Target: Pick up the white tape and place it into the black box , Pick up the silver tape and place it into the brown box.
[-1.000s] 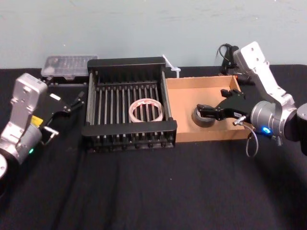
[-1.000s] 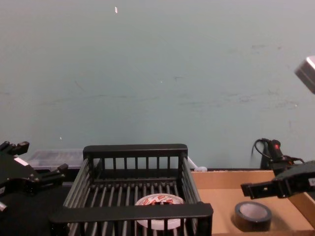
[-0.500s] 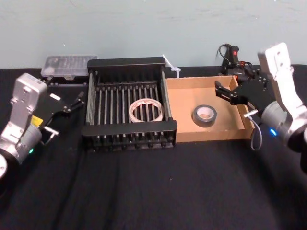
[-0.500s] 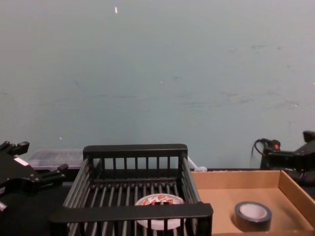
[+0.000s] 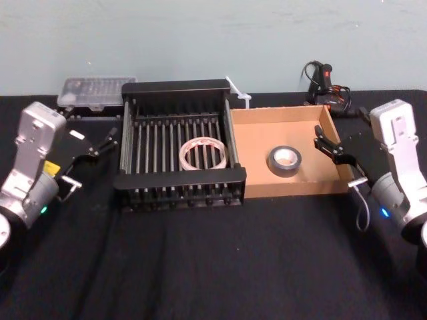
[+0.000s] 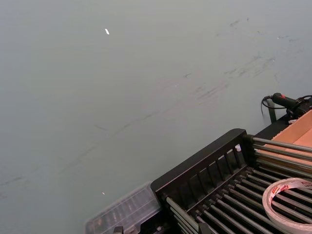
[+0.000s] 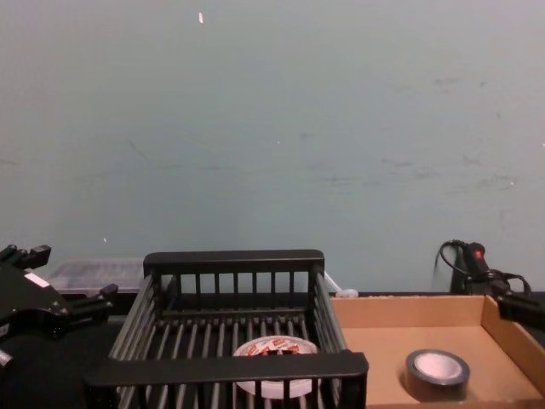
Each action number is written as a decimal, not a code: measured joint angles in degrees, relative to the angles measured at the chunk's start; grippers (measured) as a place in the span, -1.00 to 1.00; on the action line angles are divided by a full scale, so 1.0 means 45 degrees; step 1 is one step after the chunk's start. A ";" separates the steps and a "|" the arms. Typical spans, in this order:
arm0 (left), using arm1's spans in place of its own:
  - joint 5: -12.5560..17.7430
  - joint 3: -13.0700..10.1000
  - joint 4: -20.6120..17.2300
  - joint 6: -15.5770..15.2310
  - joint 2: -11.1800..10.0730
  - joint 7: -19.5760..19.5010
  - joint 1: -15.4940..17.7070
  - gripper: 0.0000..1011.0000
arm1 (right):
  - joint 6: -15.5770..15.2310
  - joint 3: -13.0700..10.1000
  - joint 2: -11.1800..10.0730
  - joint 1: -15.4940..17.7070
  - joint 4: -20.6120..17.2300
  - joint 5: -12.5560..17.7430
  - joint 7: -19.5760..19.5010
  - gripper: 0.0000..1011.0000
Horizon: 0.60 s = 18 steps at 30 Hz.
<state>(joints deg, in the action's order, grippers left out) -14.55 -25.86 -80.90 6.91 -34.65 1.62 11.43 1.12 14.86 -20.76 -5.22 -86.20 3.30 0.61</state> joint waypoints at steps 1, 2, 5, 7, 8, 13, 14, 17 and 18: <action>-0.0001 0.0000 0.0000 0.0000 0.0000 0.0000 0.0000 0.98 | -0.0002 0.0002 0.0000 0.0001 0.0004 0.0000 0.0000 0.98; -0.0001 0.0000 0.0000 0.0000 0.0000 0.0000 0.0000 0.98 | -0.0002 0.0002 -0.0002 0.0000 0.0003 0.0000 0.0000 0.98; 0.0000 -0.0001 0.0000 0.0000 0.0000 0.0000 0.0001 0.98 | -0.0001 0.0020 -0.0009 -0.0009 0.0006 -0.0001 0.0000 0.98; -0.0001 0.0000 0.0000 0.0000 0.0000 0.0000 0.0001 0.98 | -0.0002 0.0028 -0.0014 -0.0014 0.0008 -0.0002 0.0001 0.98; 0.0000 -0.0001 0.0000 0.0000 0.0000 0.0000 0.0001 0.98 | -0.0001 0.0031 -0.0015 -0.0018 0.0008 -0.0003 0.0001 0.98; -0.0001 0.0000 0.0000 0.0000 0.0000 0.0000 0.0000 0.98 | -0.0001 0.0050 -0.0026 -0.0032 0.0008 -0.0008 0.0004 0.98; -0.0001 0.0000 0.0000 0.0000 0.0000 0.0000 0.0001 0.98 | 0.0000 0.0054 -0.0028 -0.0036 0.0008 -0.0008 0.0004 0.98; -0.0001 0.0000 -0.0001 0.0000 0.0000 0.0000 0.0001 0.98 | 0.0001 0.0060 -0.0031 -0.0039 0.0008 -0.0008 0.0006 0.98; 0.0000 0.0000 -0.0001 0.0000 0.0000 0.0000 0.0001 0.98 | 0.0002 0.0061 -0.0032 -0.0040 0.0008 -0.0008 0.0007 0.98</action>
<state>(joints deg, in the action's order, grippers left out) -14.55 -25.86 -80.90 6.91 -34.65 1.62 11.43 1.13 15.13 -20.91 -5.40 -86.16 3.26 0.64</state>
